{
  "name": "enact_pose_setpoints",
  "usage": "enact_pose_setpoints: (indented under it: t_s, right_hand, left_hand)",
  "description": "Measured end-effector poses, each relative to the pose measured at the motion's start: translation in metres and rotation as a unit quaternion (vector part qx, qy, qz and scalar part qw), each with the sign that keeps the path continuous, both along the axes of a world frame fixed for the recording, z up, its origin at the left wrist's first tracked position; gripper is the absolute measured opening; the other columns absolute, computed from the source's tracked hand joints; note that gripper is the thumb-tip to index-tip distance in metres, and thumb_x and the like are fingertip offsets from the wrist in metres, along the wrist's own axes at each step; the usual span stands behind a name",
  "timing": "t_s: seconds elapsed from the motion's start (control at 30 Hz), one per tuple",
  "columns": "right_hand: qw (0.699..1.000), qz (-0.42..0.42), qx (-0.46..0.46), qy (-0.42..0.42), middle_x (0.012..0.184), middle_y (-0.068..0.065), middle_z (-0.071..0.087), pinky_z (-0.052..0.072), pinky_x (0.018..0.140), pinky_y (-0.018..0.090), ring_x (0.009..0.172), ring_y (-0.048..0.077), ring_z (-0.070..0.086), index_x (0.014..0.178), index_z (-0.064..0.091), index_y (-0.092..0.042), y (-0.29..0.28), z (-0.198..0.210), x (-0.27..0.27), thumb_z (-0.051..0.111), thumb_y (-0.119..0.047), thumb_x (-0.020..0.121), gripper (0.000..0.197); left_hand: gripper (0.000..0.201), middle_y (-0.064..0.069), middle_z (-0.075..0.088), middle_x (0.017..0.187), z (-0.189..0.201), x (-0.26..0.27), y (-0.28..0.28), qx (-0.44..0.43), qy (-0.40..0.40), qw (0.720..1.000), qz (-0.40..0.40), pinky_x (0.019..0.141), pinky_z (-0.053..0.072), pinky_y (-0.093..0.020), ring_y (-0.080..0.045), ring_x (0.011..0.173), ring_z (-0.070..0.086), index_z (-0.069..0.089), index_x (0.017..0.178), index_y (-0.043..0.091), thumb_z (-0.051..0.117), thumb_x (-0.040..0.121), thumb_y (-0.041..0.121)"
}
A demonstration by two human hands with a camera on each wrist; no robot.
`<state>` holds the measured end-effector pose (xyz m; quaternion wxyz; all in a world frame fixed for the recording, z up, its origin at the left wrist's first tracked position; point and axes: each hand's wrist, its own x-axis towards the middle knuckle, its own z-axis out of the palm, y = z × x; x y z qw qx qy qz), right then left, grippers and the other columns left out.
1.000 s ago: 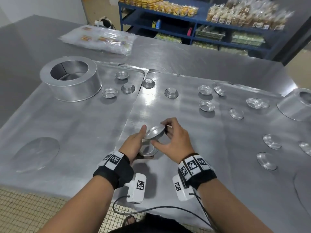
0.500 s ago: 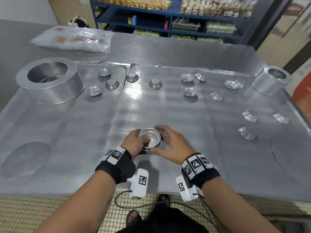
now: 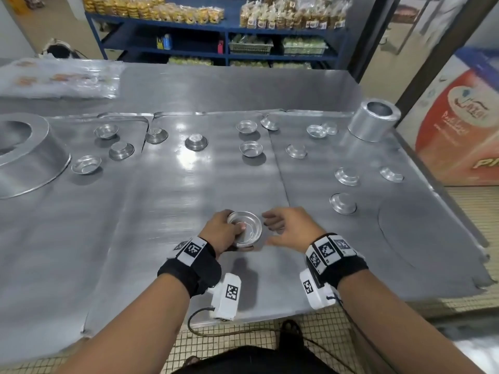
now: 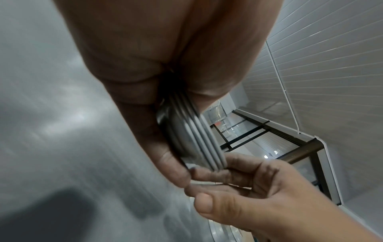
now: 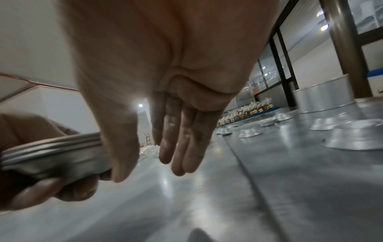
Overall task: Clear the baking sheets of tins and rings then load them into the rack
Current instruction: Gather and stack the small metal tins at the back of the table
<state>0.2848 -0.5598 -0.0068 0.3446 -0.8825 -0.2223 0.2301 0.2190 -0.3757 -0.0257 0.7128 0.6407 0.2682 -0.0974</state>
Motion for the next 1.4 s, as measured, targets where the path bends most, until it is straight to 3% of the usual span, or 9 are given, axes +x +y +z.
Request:
enact_pose_setpoints:
  t_s: [0.17,0.4,0.5,0.73,0.87,1.0,1.13,1.27,1.4]
  right_hand:
    - [0.986,-0.042,-0.129,-0.094,0.113,0.000,0.072,0.051,0.097,0.031,0.105,0.014,0.066,0.124,0.066,-0.017,-0.064,-0.007,0.045,0.082,-0.022,0.076,0.050]
    - [0.945,-0.064,-0.273,-0.167,0.128,0.008,0.058,0.039,0.104,0.034,0.123,0.031,0.048,0.130,0.059,-0.016,-0.131,-0.018,0.105,0.073,-0.031,0.081,0.053]
    - [0.938,-0.075,-0.294,-0.165,0.124,0.011,0.057,0.042,0.098,0.034,0.120,0.034,0.049,0.118,0.059,-0.012,-0.145,-0.022,0.123,0.072,-0.033,0.079,0.047]
    - [0.937,-0.080,-0.318,-0.124,0.127,0.011,0.057,0.049,0.092,0.037,0.121,0.034,0.053,0.120,0.059,-0.011,-0.156,-0.036,0.149,0.071,-0.040,0.081,0.050]
    - [0.942,-0.076,-0.296,-0.138,0.125,0.010,0.056,0.050,0.090,0.038,0.120,0.033,0.053,0.118,0.056,-0.011,-0.159,-0.041,0.152,0.070,-0.029,0.083,0.041]
    - [0.955,-0.083,-0.248,-0.141,0.121,0.014,0.058,0.049,0.089,0.037,0.115,0.034,0.056,0.112,0.054,-0.007,-0.159,-0.046,0.151,0.072,-0.021,0.080,0.039]
    - [0.957,-0.090,-0.223,-0.159,0.130,0.013,0.044,0.048,0.095,0.041,0.116,0.037,0.052,0.124,0.050,-0.008,-0.158,-0.049,0.147,0.073,-0.013,0.080,0.050]
    - [0.959,-0.092,-0.201,-0.178,0.131,0.013,0.037,0.046,0.094,0.038,0.113,0.037,0.052,0.124,0.050,-0.008,-0.160,-0.046,0.142,0.071,-0.010,0.081,0.049]
    - [0.968,-0.126,-0.124,-0.177,0.131,0.013,0.031,0.041,0.101,0.033,0.114,0.036,0.048,0.124,0.053,-0.008,-0.163,-0.029,0.131,0.077,-0.017,0.077,0.054]
  left_hand:
    - [0.022,-0.035,0.056,0.121,0.002,0.031,-0.050,-0.017,0.000,1.000,-0.020,0.073,0.056,-0.066,-0.054,0.106,0.061,0.057,0.114,-0.006,0.059,0.092,-0.006]
    - [0.019,-0.033,0.060,0.114,-0.003,0.056,-0.103,-0.002,0.009,1.000,-0.020,0.073,0.056,-0.066,-0.049,0.097,0.065,0.058,0.111,-0.004,0.059,0.092,-0.005]
    - [0.019,-0.026,0.058,0.101,-0.004,0.064,-0.122,0.001,0.010,1.000,-0.022,0.056,0.061,-0.046,-0.034,0.078,0.064,0.056,0.114,-0.008,0.055,0.095,-0.007]
    - [0.020,-0.024,0.056,0.103,-0.007,0.081,-0.151,-0.012,0.022,1.000,-0.006,0.054,0.061,-0.045,-0.038,0.082,0.062,0.054,0.115,-0.009,0.054,0.095,-0.008]
    - [0.019,-0.025,0.058,0.103,-0.010,0.086,-0.161,0.003,0.020,1.000,-0.001,0.058,0.061,-0.049,-0.037,0.082,0.063,0.057,0.112,-0.004,0.056,0.094,-0.007]
    - [0.021,-0.025,0.057,0.100,-0.011,0.088,-0.169,0.009,0.019,1.000,0.002,0.047,0.057,-0.035,-0.035,0.075,0.063,0.055,0.115,-0.009,0.054,0.095,-0.009]
    - [0.021,-0.025,0.057,0.096,-0.015,0.087,-0.173,0.033,0.009,0.999,0.001,0.046,0.055,-0.028,-0.029,0.069,0.062,0.055,0.115,-0.011,0.054,0.094,-0.009]
    - [0.017,-0.026,0.061,0.096,-0.020,0.087,-0.176,0.041,0.014,0.999,-0.001,0.067,0.060,-0.055,-0.040,0.073,0.066,0.058,0.110,-0.006,0.056,0.093,-0.007]
    - [0.019,-0.029,0.061,0.099,-0.021,0.088,-0.181,0.045,0.019,0.999,0.011,0.073,0.056,-0.065,-0.040,0.079,0.065,0.059,0.110,-0.007,0.058,0.091,-0.006]
